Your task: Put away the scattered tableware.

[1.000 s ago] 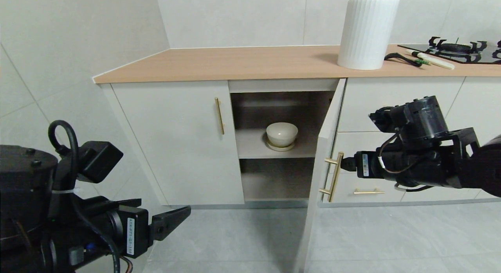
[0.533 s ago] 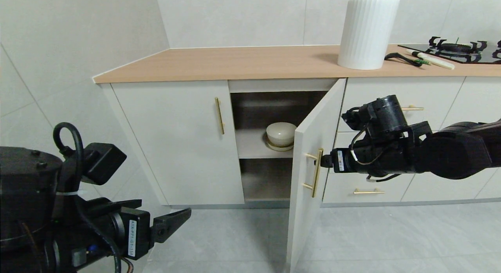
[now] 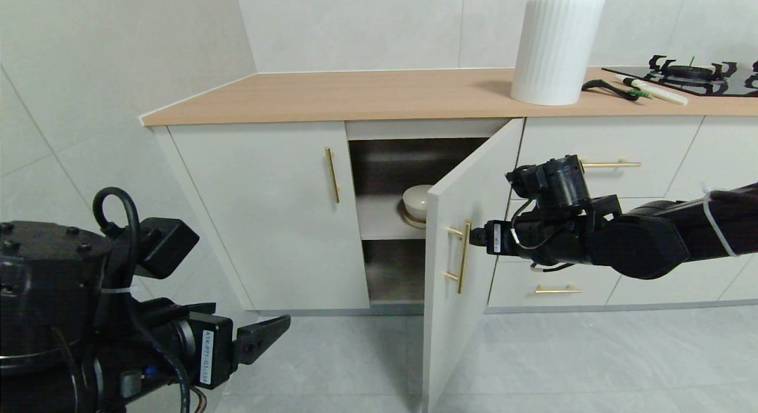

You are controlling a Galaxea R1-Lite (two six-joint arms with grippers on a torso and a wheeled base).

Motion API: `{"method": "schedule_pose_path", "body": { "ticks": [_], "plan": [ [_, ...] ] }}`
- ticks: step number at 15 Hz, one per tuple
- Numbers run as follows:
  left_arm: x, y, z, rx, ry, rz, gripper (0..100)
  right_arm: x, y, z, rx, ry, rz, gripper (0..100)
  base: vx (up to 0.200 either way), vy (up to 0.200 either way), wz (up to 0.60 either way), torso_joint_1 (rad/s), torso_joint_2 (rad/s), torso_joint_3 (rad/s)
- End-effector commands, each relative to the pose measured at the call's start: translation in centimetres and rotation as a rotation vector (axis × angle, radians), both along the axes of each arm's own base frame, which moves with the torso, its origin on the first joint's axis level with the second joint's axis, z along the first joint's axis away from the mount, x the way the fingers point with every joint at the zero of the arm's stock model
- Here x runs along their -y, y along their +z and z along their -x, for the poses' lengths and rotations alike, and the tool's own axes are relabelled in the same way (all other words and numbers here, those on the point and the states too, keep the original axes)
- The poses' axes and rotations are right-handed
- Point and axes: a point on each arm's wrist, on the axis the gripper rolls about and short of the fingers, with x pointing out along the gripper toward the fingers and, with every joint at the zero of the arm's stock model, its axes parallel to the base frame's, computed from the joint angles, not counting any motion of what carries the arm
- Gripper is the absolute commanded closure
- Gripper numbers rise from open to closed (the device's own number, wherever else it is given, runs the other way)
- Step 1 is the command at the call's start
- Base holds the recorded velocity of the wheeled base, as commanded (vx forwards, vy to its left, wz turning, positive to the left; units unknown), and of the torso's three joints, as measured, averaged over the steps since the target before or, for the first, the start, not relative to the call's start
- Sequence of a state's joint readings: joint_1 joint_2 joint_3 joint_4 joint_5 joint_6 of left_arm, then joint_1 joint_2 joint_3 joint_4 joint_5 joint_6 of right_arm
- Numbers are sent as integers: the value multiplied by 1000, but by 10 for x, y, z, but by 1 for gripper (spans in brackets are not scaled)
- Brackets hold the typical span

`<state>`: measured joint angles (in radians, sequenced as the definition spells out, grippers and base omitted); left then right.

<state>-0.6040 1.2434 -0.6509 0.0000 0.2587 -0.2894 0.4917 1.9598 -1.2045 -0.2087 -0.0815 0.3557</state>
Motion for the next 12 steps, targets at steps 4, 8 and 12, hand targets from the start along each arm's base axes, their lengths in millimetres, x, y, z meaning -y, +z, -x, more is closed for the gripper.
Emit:
{"method": "schedule_pose_path", "body": {
  "ticks": [4, 8, 12],
  "plan": [
    [0, 0, -1, 0, 2, 0, 0, -11, -12, -6, -14, -8, -38, 0, 200, 0, 0, 1, 6, 0],
    [1, 0, -2, -2, 2, -1, 0, -17, -11, -3, -23, -4, -64, 0, 100, 0, 0, 2, 1, 5],
    [1, 0, -2, -3, 3, -2, 0, -42, -9, -7, -49, -30, -189, 0, 0, 0, 0, 0, 0, 0]
  ]
}}
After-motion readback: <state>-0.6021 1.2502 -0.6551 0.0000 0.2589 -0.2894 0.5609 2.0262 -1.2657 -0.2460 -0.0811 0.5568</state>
